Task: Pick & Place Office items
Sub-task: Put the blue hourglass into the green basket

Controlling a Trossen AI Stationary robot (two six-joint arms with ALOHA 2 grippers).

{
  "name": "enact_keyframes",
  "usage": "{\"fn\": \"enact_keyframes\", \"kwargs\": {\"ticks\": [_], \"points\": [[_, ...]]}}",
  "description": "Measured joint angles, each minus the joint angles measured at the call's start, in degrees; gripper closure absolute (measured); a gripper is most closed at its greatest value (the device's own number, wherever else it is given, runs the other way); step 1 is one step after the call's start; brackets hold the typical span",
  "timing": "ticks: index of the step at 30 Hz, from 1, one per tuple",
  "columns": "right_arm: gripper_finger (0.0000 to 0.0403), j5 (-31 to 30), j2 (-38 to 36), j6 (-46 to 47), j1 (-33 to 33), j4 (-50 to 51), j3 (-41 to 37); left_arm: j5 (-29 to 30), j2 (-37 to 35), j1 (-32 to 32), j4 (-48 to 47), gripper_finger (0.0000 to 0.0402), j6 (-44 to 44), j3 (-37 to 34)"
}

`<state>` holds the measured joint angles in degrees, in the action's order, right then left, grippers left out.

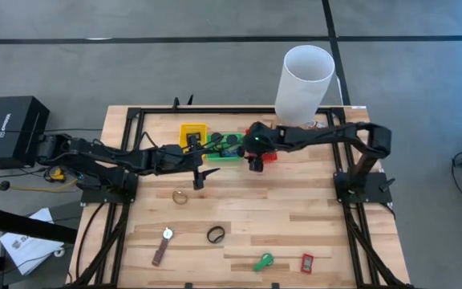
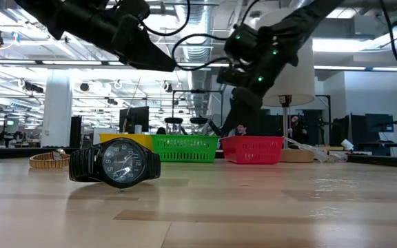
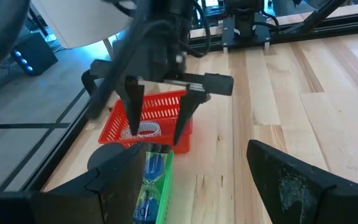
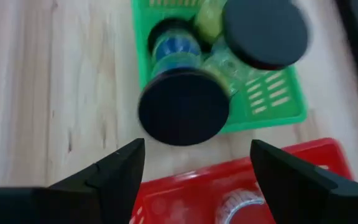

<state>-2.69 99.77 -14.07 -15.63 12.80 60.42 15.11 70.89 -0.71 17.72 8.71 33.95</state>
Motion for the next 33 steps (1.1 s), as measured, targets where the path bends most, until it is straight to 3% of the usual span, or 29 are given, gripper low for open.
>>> {"fn": "enact_keyframes", "kwargs": {"ticks": [11,33], "points": [[0.0121,1.6,7.5,-3.6,-0.5,7.8,9.8,-0.1,0.0,0.0,-0.1,0.0128,0.0,0.0],[0.0121,1.4,6.8,-4.5,0.2,9.9,12.1,-0.2,0.0,0.0,-0.1,0.0128,0.0,0.0]]}}
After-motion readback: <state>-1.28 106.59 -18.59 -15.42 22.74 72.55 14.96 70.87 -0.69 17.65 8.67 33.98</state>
